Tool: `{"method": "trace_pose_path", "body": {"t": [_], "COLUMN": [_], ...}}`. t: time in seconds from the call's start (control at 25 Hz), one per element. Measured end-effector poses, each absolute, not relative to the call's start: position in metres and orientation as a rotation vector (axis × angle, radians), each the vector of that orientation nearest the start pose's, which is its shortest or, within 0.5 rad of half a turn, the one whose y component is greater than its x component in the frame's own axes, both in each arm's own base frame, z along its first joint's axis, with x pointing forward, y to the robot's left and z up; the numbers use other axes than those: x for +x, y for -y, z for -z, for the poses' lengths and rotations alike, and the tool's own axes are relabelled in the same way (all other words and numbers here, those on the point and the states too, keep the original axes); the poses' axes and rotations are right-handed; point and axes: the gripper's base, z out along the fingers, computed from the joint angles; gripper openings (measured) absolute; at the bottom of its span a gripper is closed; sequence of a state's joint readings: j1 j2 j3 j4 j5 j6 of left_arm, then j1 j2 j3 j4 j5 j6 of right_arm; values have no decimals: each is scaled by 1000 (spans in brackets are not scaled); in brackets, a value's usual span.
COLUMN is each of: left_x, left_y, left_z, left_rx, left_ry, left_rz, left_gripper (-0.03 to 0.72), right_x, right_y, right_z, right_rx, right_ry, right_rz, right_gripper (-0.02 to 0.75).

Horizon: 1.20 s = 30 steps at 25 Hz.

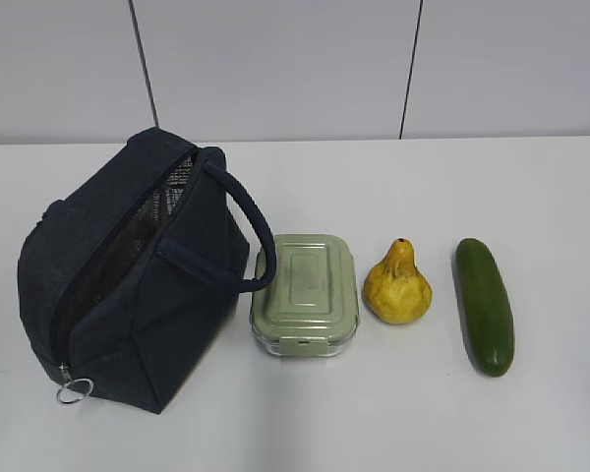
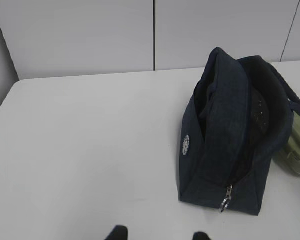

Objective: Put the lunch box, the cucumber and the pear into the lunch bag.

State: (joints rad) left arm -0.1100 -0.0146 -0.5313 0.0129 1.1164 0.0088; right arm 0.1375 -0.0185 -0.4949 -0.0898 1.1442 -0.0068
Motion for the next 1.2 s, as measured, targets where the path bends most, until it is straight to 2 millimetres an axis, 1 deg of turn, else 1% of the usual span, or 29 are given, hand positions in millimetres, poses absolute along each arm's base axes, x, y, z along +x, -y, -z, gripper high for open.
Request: {"method": "trace_pose_path", "body": {"t": [0.96,1.2], "left_x": [-13,-13], "left_y": [-3,0], "left_z": [-281,-281], "left_rx": [121,124], "left_ry": [-2051,-2051], "left_rz": [47,90], "left_gripper": [241,241], "right_x": [-10,-10], "right_y": [9,9], "right_z": [-269,-269], "right_rx": [-143,-143], "right_ry": [-2106,-2106], "right_rz": [31,31], "right_gripper": [481,481]}}
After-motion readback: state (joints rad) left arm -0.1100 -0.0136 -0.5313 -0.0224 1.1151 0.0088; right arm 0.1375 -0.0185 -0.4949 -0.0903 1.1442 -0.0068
